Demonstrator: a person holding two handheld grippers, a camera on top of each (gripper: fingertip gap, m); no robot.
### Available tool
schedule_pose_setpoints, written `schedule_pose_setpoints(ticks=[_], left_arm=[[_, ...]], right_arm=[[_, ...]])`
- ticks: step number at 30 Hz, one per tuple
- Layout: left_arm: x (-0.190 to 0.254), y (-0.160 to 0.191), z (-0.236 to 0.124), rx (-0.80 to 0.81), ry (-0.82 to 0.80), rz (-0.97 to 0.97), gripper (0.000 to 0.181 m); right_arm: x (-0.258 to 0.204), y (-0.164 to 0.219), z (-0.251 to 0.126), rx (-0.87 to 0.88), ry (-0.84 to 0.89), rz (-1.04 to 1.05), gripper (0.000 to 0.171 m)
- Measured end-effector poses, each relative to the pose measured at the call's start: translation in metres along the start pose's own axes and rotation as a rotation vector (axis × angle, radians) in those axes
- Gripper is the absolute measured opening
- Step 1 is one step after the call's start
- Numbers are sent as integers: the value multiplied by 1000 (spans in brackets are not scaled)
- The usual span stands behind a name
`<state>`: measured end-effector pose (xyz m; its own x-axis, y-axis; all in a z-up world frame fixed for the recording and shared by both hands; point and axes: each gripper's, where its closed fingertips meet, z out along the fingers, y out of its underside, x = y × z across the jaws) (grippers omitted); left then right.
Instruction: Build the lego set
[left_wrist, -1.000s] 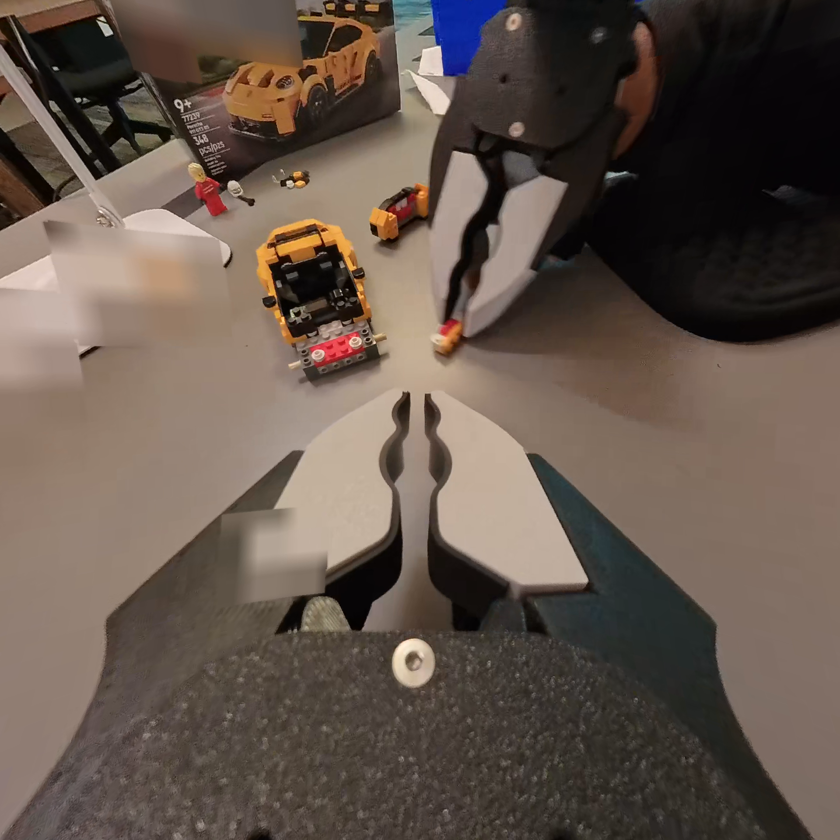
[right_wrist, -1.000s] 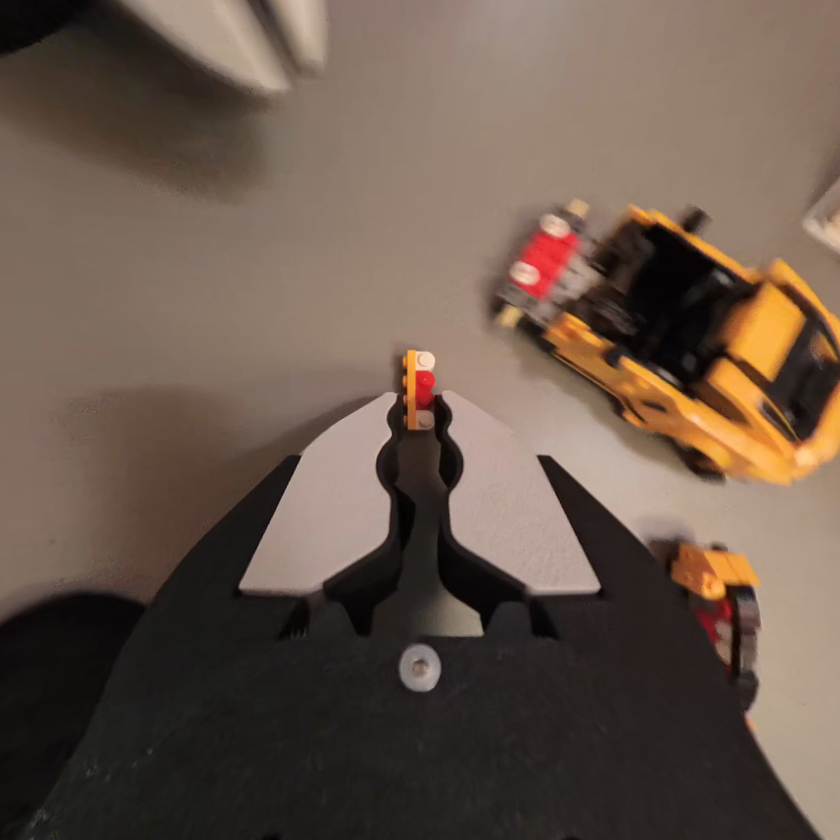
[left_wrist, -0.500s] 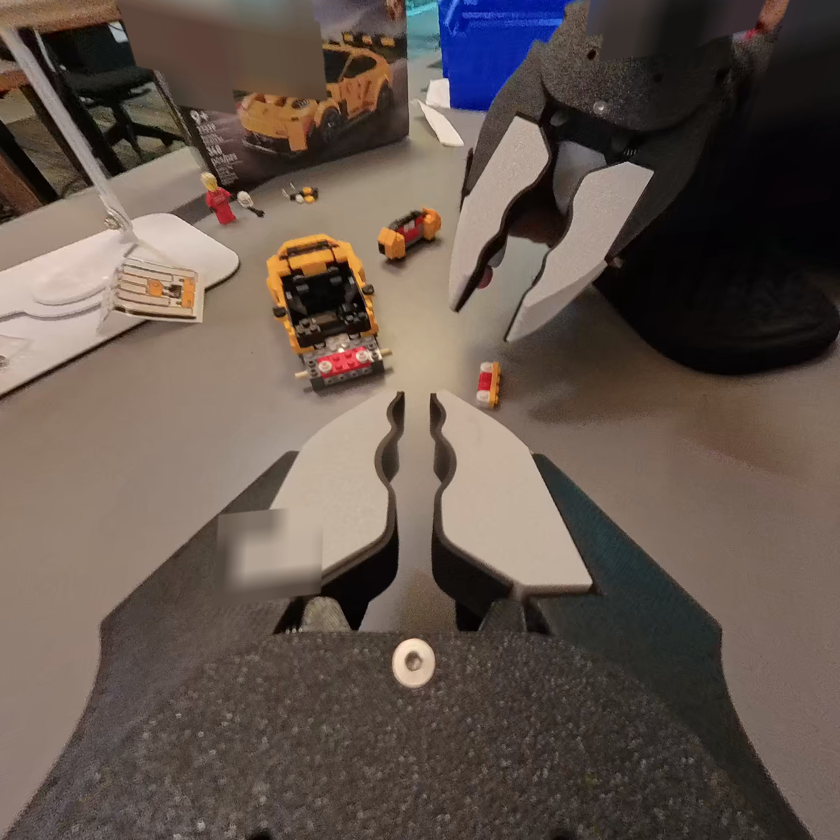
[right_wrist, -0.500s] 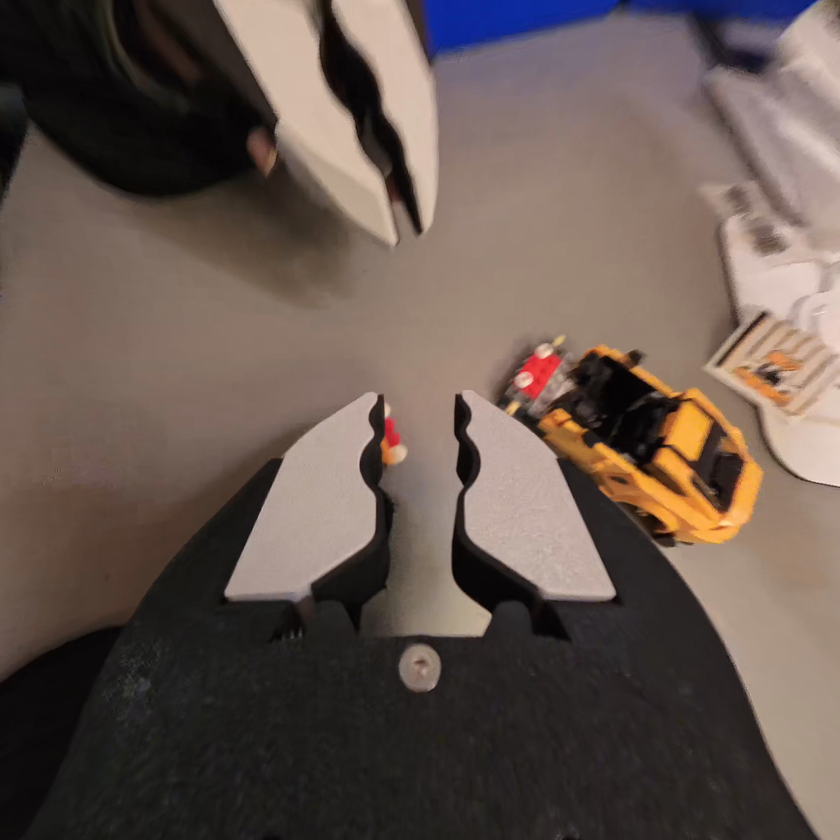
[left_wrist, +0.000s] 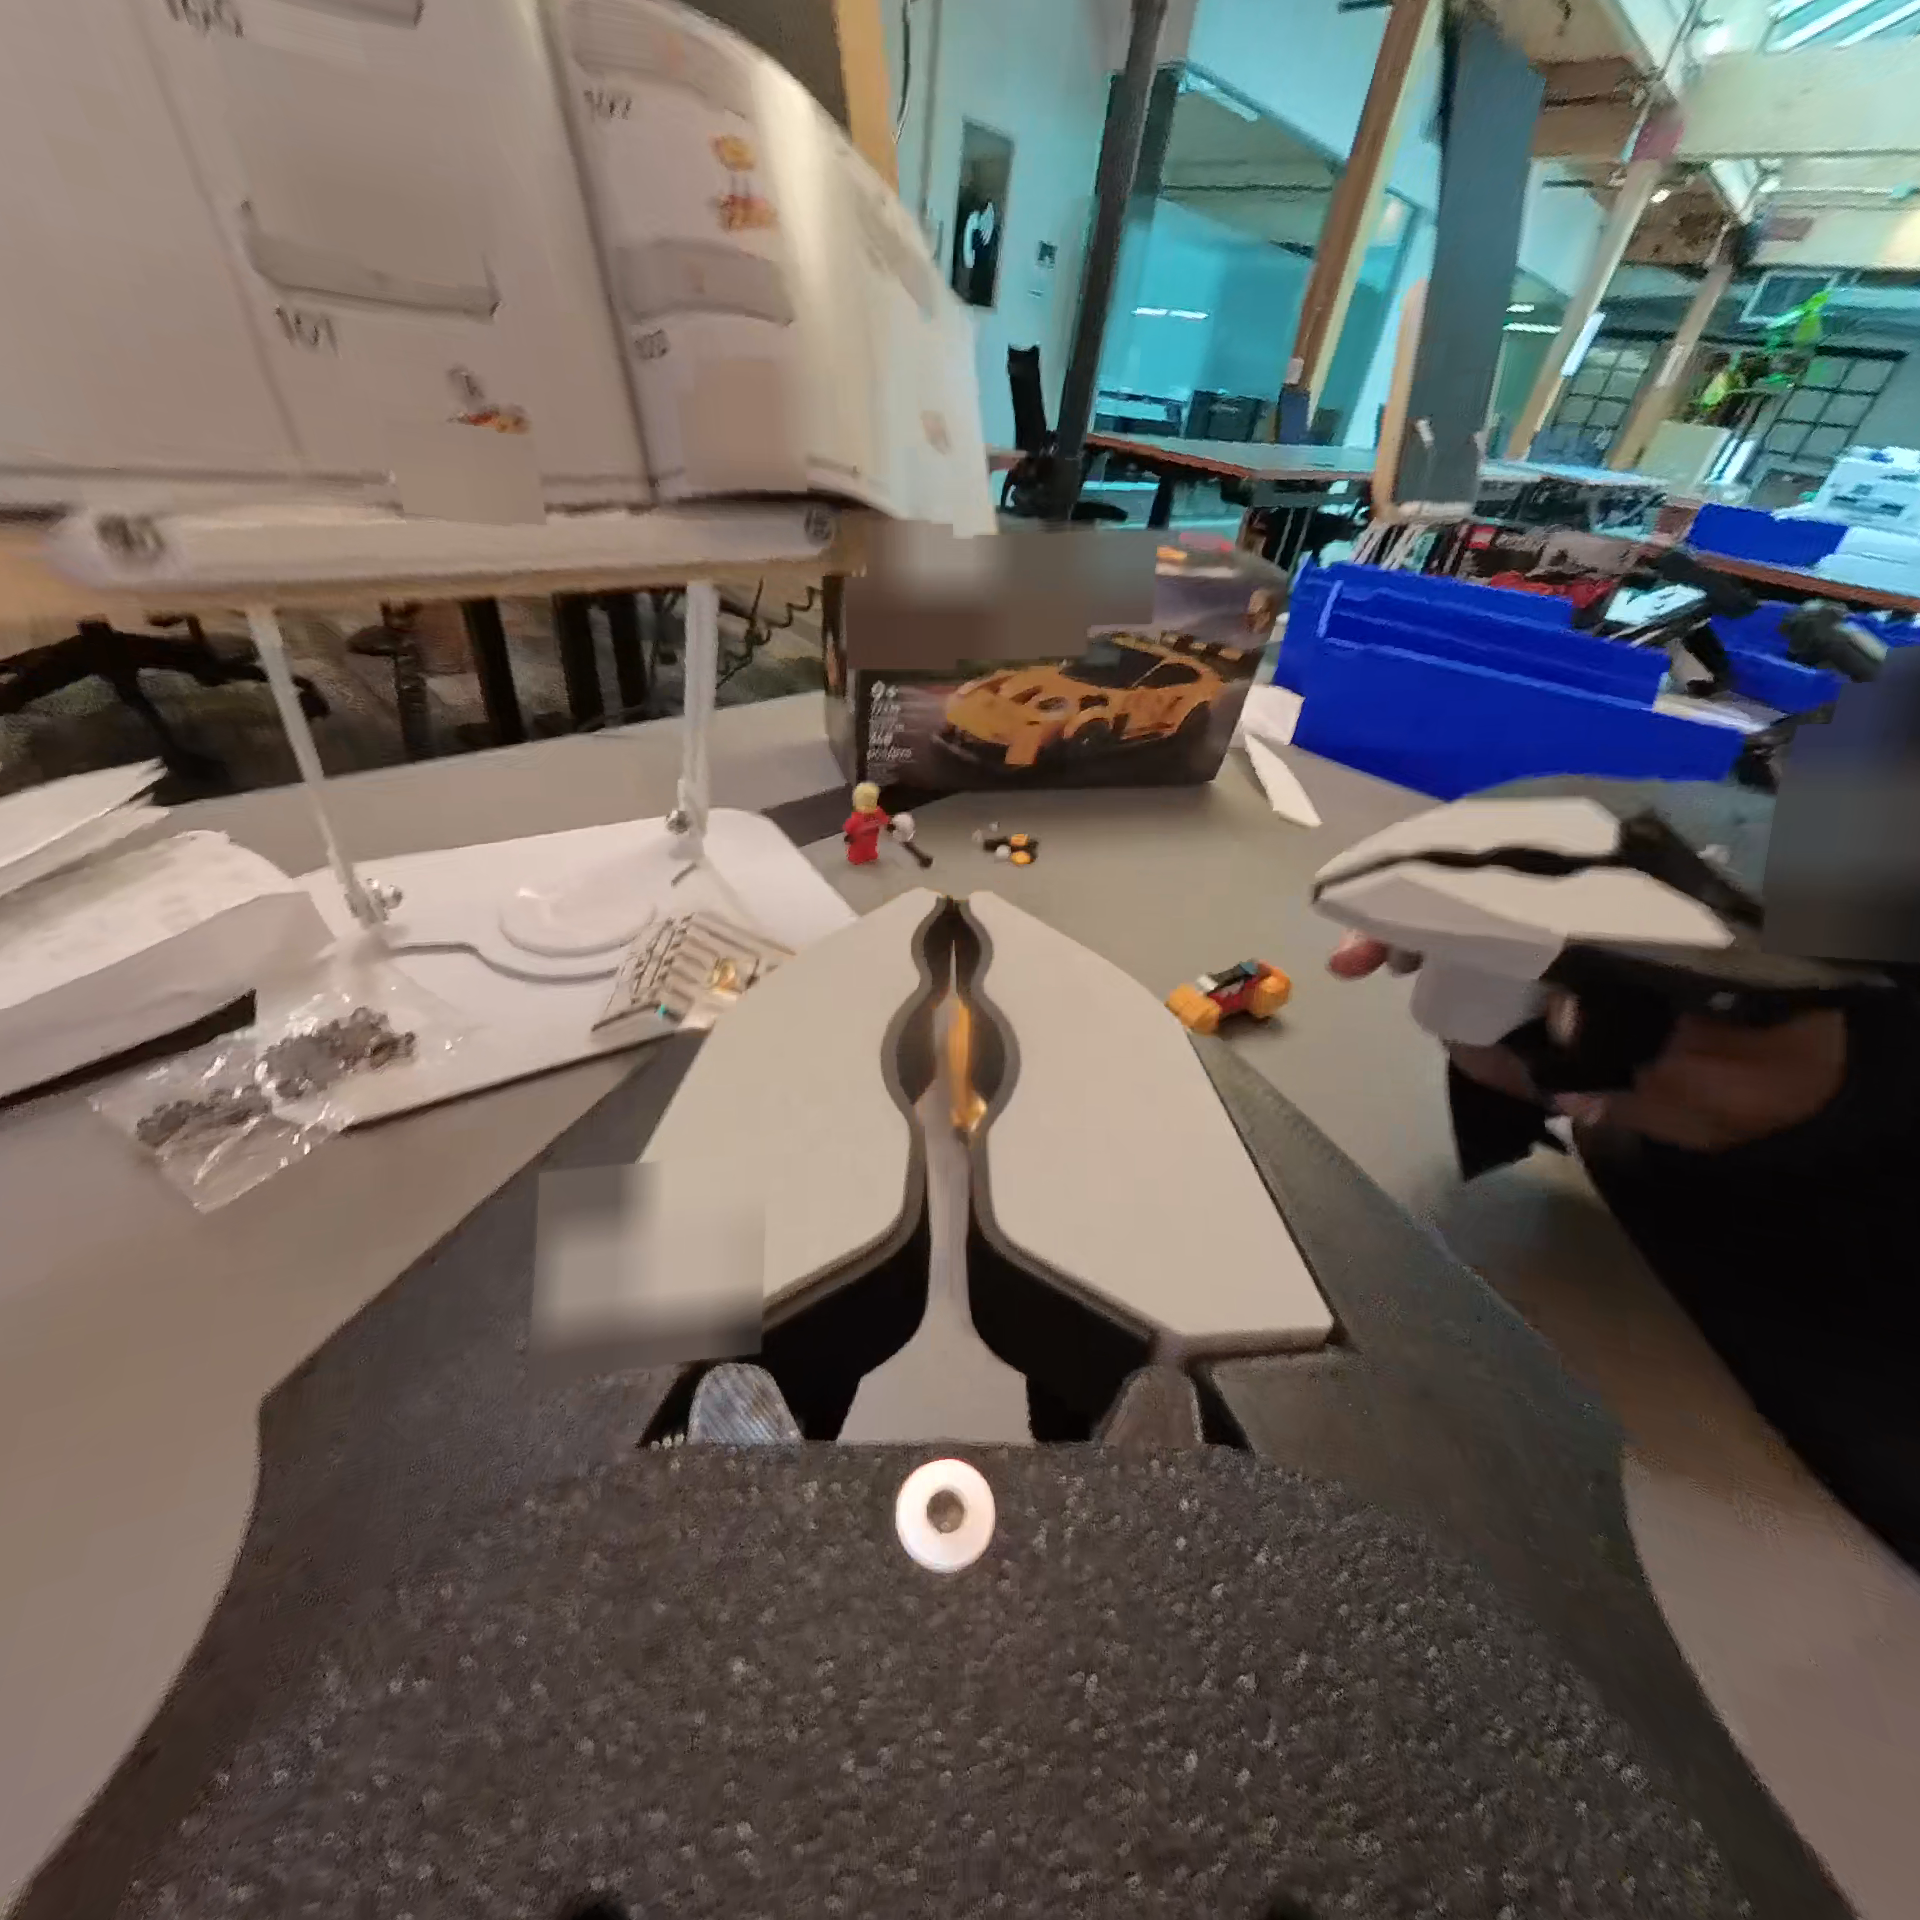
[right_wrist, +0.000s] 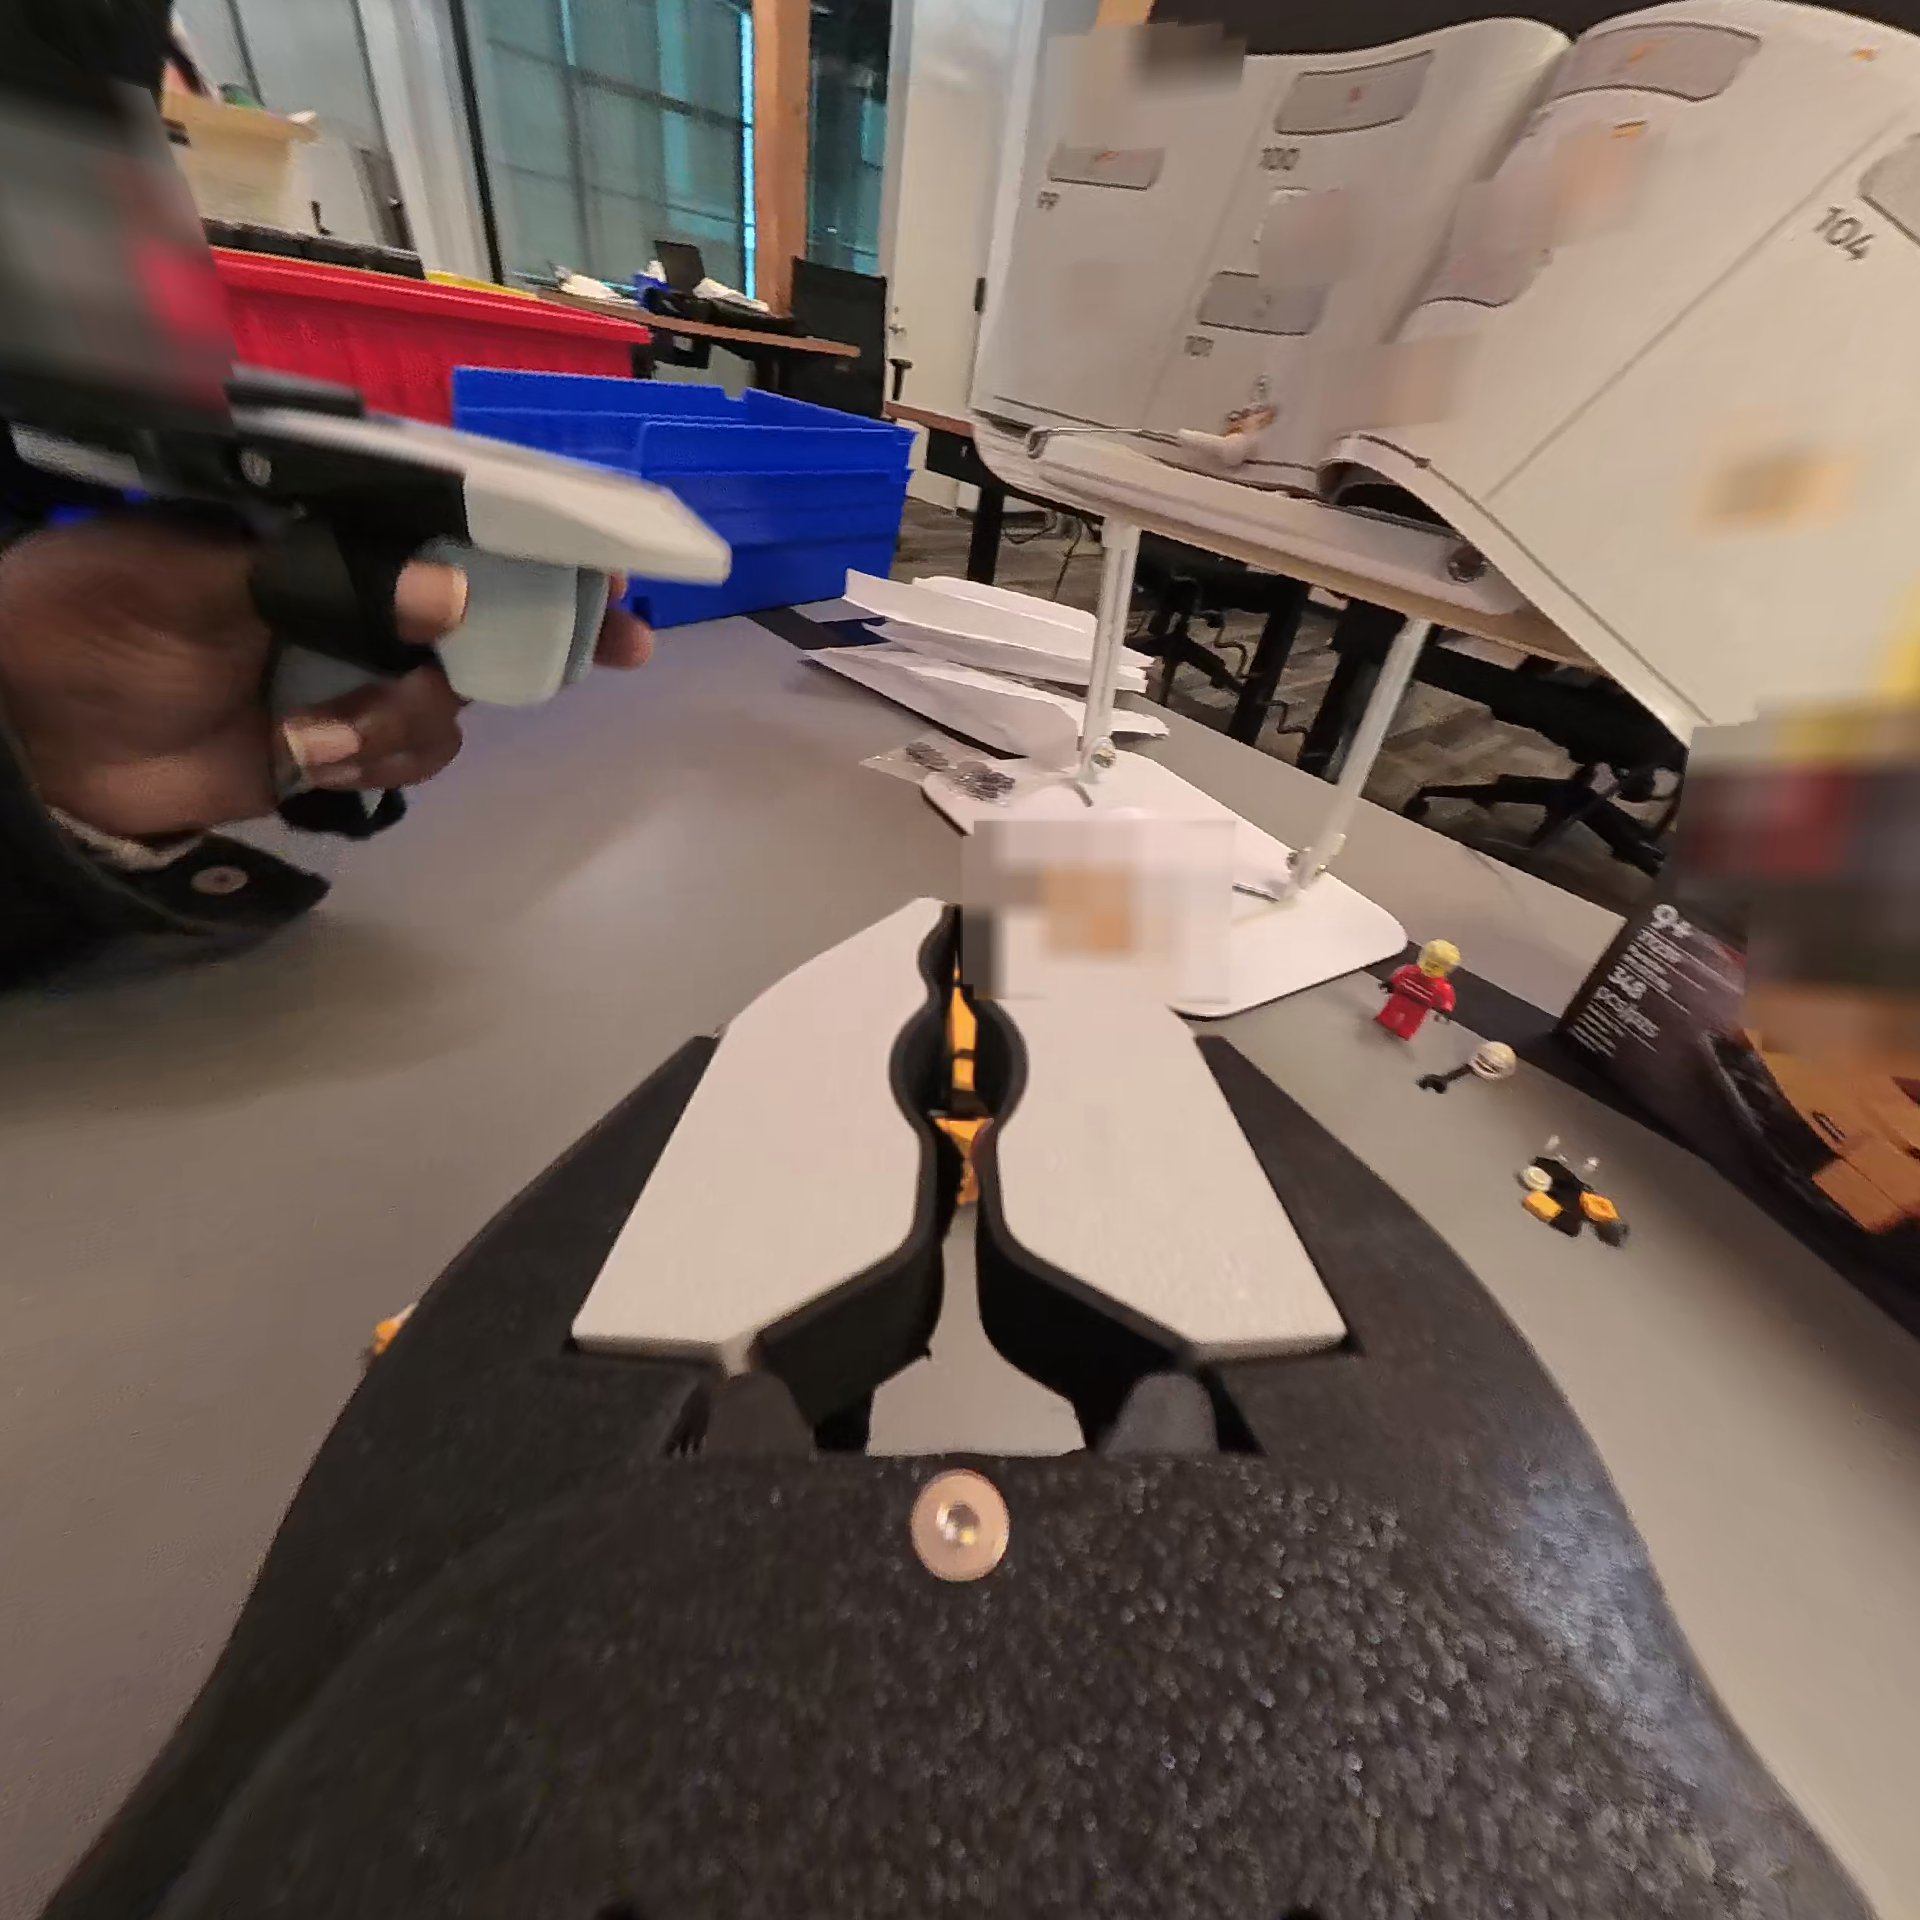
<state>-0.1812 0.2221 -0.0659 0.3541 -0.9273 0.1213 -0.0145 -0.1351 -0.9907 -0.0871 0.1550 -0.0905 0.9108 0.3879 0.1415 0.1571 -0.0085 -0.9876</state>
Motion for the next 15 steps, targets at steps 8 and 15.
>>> schedule_pose_setpoints(ticks=[8,15], left_arm=[[-16,35,0,-54,-8,-27,0],[-9,38,1,-62,8,1,0]], right_arm=[[29,9,-2,-12,90,82,0],[40,15,-2,-28,137,115,0]])
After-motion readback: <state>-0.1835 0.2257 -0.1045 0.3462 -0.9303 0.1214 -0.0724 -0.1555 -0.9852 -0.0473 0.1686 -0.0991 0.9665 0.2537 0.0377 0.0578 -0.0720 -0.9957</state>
